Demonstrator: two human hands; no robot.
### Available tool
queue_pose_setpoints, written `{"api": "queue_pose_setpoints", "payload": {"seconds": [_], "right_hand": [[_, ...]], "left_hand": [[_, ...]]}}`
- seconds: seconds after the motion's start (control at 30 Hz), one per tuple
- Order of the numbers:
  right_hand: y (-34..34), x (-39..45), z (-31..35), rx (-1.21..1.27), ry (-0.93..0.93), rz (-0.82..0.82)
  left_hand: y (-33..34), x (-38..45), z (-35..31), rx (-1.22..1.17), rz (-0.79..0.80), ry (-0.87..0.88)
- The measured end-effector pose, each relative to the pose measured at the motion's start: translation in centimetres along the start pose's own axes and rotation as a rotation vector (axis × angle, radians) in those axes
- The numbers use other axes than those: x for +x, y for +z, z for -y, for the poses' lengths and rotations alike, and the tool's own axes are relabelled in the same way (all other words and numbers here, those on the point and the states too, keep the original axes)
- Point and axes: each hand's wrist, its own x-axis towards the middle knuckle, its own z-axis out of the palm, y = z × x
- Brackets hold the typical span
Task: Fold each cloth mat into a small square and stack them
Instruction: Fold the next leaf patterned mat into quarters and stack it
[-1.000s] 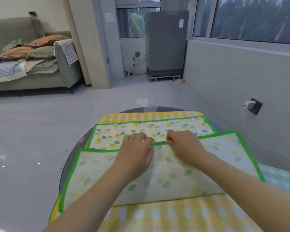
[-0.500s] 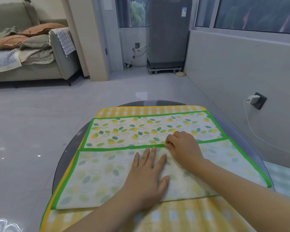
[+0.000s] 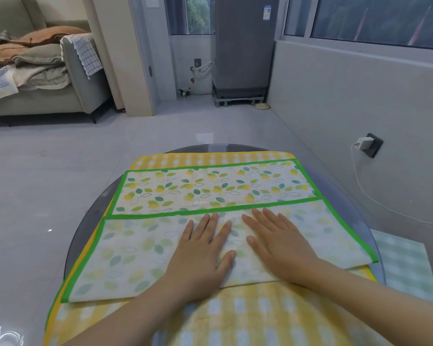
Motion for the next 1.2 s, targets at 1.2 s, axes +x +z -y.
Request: {"api": "queue_pose_setpoints", "payload": {"seconds": [1.2], "right_hand": [[0.5,1.8,1.2,-0.037,-0.062,-0.005]], "left_hand": [[-1.8,-5.0,10.6,-0.006,-0.065,-0.287]]}}
